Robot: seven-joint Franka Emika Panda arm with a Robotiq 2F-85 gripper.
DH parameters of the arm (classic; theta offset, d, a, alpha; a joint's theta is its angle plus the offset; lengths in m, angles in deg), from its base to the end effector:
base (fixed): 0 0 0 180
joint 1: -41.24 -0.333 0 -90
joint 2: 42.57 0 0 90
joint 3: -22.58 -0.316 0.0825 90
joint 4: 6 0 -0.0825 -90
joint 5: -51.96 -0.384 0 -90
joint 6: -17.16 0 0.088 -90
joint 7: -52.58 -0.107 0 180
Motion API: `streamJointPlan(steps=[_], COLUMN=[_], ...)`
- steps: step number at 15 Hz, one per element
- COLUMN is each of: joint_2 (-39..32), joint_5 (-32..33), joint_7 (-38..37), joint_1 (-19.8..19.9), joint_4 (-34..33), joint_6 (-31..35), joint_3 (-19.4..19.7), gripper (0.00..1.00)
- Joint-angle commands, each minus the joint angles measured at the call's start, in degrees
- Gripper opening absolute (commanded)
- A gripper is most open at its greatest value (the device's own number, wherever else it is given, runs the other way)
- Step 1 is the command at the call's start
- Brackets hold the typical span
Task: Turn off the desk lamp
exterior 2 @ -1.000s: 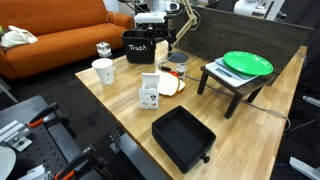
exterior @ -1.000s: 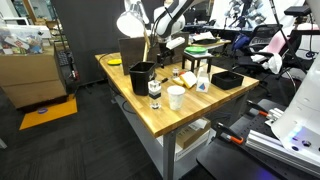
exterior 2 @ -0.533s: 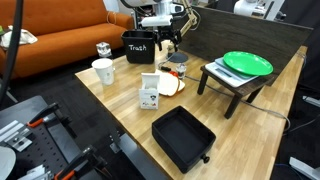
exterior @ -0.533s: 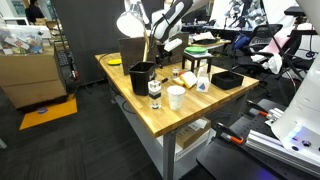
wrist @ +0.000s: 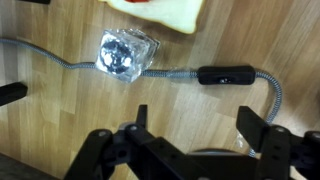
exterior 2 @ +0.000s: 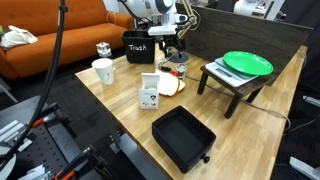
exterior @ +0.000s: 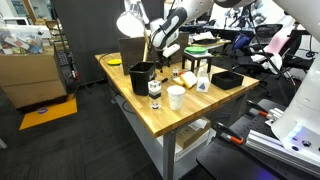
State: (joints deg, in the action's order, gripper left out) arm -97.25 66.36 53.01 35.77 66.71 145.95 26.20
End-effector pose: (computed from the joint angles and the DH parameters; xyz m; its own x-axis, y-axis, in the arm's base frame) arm 0.7516 0.0293 0.1779 0.9753 0.2211 -0.0002 0.2142 -0.9449 0.2474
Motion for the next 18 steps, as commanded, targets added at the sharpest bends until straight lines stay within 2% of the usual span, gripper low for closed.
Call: streamJointPlan(steps=[1,9,11,18], joint_2=[-3.9,-8.39,-8.54,-8.28], joint_5=[0.29,-0.37,-0.4,-0.95], joint_7=[0.69,0.85,0.79,0.49], joint_1=[-0.36,-0.53,-0.88,-1.92], joint_4=[-6.29,-12.96,-13.1,-12.0], joint_6=[-3.99,-7.77,-8.18,-9.32], joint_3=[0.9,0.5,0.28,-0.57], gripper=[0.59,0.03,0.0,0.0])
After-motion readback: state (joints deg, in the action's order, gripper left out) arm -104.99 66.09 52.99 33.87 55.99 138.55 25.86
